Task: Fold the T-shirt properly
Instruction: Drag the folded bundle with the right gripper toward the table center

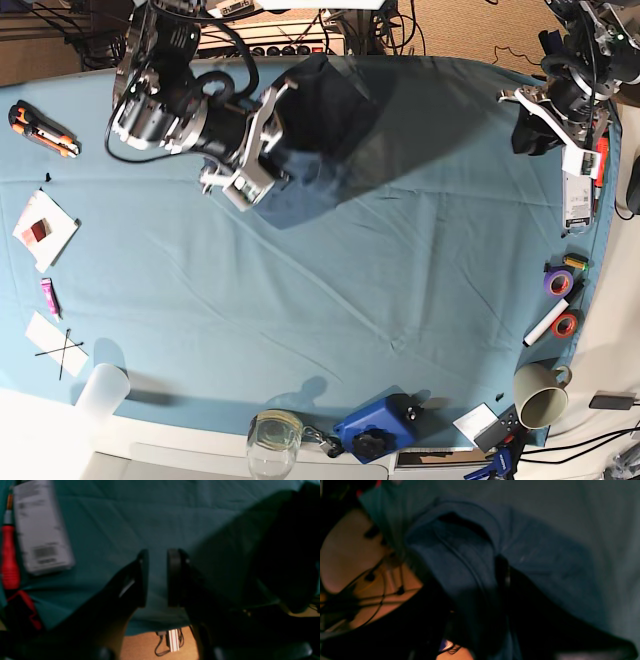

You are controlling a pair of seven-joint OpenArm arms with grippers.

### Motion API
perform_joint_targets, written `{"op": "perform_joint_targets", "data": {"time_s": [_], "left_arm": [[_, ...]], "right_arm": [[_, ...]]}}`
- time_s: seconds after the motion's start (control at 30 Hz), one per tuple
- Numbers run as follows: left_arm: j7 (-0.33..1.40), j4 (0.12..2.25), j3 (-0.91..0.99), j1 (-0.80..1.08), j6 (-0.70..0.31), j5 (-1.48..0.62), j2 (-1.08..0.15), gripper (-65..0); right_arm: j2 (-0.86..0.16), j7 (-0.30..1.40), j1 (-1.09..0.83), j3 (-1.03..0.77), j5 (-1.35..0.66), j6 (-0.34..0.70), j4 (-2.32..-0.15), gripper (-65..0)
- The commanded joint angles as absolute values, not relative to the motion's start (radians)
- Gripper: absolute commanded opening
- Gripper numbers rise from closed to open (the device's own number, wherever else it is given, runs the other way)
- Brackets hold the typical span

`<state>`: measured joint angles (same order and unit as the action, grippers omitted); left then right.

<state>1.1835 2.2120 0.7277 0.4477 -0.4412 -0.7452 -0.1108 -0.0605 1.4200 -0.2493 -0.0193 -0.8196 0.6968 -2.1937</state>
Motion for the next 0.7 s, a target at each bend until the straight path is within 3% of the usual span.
{"op": "perform_joint_targets", "data": {"time_s": [0.0, 0.1, 0.4, 0.67], "left_arm": [[1.167, 2.225, 0.731, 0.456, -0.445, -0.756, -0.116, -53.4], [1.167, 2.225, 0.731, 0.460, -0.445, -0.756, -0.116, -53.4], [1.166, 2.225, 0.731, 0.460, -0.445, -0.756, -0.116, -53.4], [1.166, 2.225, 0.731, 0.460, -0.445, -0.726, -0.116, -53.4]], "right_arm": [[-0.061, 1.396, -0.252, -0.020, -0.845, 0.698, -2.211, -47.1], [-0.062, 1.396, -0.268, -0.020, -0.845, 0.698, -2.211, -43.6], [-0.060, 1.386, -0.209, -0.018, -0.998, 0.698, -2.241, -43.7], [-0.062, 1.396, -0.266, 0.090, -0.803, 0.698, -2.240, -43.7]]}}
